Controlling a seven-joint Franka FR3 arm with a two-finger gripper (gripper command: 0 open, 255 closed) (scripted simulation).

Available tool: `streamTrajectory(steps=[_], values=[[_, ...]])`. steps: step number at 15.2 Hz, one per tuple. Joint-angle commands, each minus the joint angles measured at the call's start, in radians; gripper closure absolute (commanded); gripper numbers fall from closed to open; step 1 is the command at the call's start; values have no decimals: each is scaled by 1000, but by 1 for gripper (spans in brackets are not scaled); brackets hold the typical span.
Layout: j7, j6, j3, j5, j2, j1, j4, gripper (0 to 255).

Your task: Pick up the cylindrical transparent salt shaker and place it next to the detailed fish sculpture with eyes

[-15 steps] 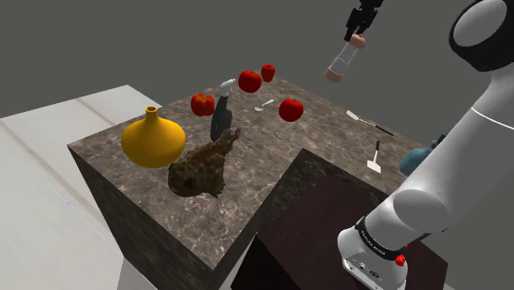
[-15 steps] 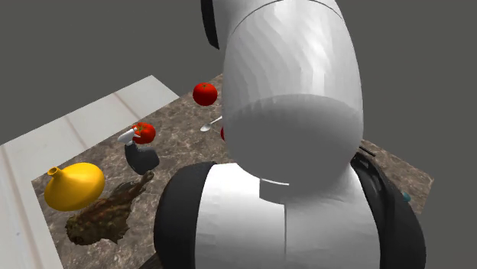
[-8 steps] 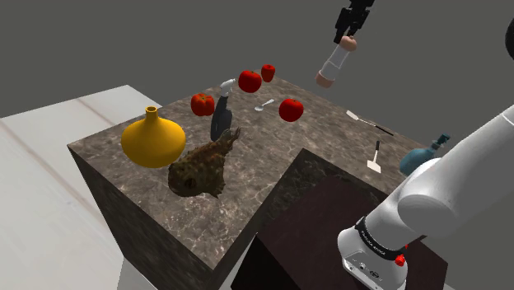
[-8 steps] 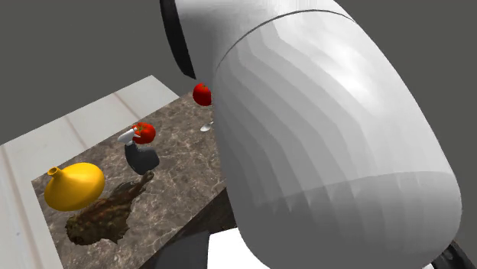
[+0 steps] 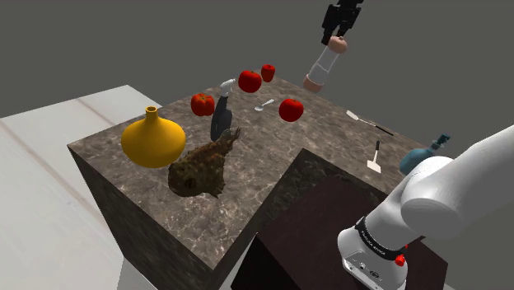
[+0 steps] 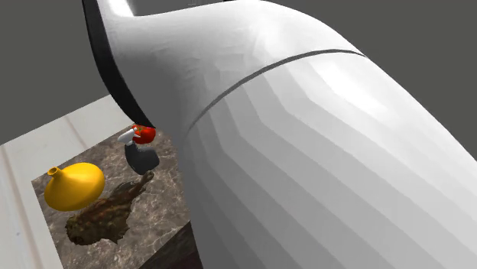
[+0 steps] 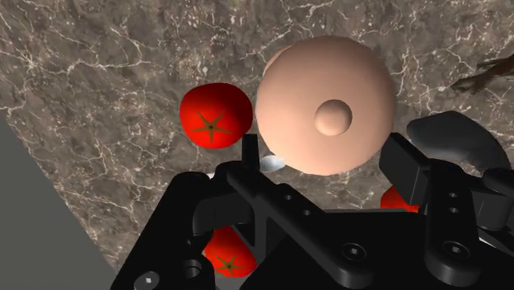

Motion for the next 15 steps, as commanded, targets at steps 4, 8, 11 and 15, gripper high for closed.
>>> streamTrajectory(steps=[4,8,11,15], values=[[128,-11,84,7,-47,43,-49,255],[228,-22,151,21,-67,77,-68,255],[302,-30,202,34,-70,102,-71,255],[332,8,219,38,-81,112,-122,255]])
